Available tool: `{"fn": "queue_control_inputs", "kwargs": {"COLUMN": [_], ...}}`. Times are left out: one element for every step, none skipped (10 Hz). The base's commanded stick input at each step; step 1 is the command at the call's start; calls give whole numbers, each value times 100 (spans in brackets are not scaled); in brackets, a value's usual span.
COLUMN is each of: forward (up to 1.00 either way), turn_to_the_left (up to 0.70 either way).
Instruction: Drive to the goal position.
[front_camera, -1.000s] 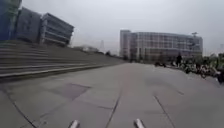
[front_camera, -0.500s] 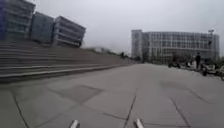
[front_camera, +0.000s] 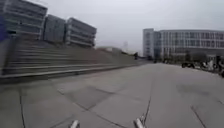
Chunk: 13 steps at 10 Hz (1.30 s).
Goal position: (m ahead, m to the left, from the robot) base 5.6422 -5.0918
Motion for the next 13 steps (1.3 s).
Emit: {"fn": "queue_control_inputs", "kwargs": {"forward": [34,34,34,35,34,34,34,34,34,34,34,33,35], "turn_to_the_left": [0,0,0,0,0,0,0,0,0,0,0,0,0]}}
